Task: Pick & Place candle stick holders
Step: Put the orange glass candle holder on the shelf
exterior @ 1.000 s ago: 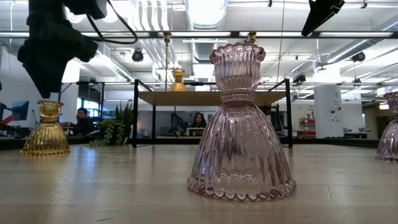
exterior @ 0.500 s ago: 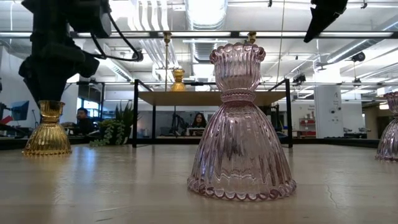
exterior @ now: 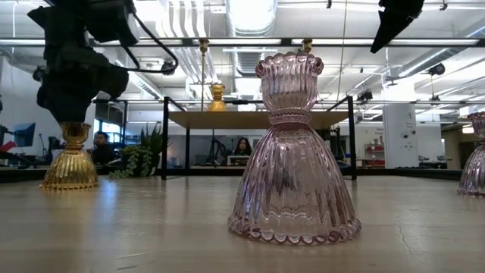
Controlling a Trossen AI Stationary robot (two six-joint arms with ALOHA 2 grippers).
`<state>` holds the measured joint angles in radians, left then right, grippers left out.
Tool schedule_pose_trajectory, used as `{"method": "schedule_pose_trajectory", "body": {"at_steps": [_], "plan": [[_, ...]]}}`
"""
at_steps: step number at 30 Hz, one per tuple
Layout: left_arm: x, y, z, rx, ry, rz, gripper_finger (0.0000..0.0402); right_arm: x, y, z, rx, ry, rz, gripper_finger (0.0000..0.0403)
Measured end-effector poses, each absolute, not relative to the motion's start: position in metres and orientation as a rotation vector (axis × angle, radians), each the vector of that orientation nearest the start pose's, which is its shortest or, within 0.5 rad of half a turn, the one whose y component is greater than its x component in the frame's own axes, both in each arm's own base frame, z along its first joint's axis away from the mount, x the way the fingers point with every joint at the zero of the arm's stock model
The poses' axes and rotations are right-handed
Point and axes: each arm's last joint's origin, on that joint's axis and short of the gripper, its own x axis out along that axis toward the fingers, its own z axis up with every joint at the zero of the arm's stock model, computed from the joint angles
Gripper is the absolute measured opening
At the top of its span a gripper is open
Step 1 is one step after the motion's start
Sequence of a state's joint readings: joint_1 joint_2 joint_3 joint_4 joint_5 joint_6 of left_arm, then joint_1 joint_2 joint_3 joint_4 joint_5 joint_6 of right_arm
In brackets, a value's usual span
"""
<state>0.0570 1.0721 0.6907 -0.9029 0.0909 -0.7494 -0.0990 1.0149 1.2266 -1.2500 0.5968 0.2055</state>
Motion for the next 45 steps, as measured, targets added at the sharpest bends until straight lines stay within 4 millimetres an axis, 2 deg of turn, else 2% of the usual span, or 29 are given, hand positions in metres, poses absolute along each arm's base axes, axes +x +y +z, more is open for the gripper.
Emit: {"method": "schedule_pose_trajectory", "body": {"at_steps": [1, 7, 12, 21, 29, 35, 41, 45], "plan": [[0.172, 0.007, 0.208, -0.733, 1.226, 0.441, 0.0033, 0.152, -0.031, 0.359, -0.079, 0.95, -0.731, 0.0119], [0.18, 0.01, 0.215, -0.777, 1.145, 0.461, 0.0031, 0.161, -0.032, 0.362, -0.046, 0.853, -0.726, 0.0111], [0.189, 0.012, 0.237, -0.819, 1.054, 0.444, 0.0031, 0.175, -0.029, 0.357, -0.005, 0.785, -0.549, 0.011], [0.211, 0.023, 0.277, -0.829, 0.753, 0.364, 0.0031, 0.213, -0.019, 0.33, -0.017, 0.496, -0.115, 0.0118], [0.22, 0.042, 0.286, -0.841, 0.588, 0.369, 0.0031, 0.241, -0.009, 0.308, -0.163, 0.328, -0.037, 0.0118], [0.235, 0.05, 0.285, -0.816, 0.553, 0.369, 0.0031, 0.284, -0.003, 0.287, -0.215, 0.423, -0.09, 0.0134], [0.258, 0.056, 0.282, -0.756, 0.569, 0.373, 0.0031, 0.326, -0.001, 0.28, -0.25, 0.478, -0.102, 0.0155], [0.274, 0.06, 0.291, -0.694, 0.558, 0.343, 0.0031, 0.347, -0.002, 0.277, -0.255, 0.541, -0.122, 0.017]]}}
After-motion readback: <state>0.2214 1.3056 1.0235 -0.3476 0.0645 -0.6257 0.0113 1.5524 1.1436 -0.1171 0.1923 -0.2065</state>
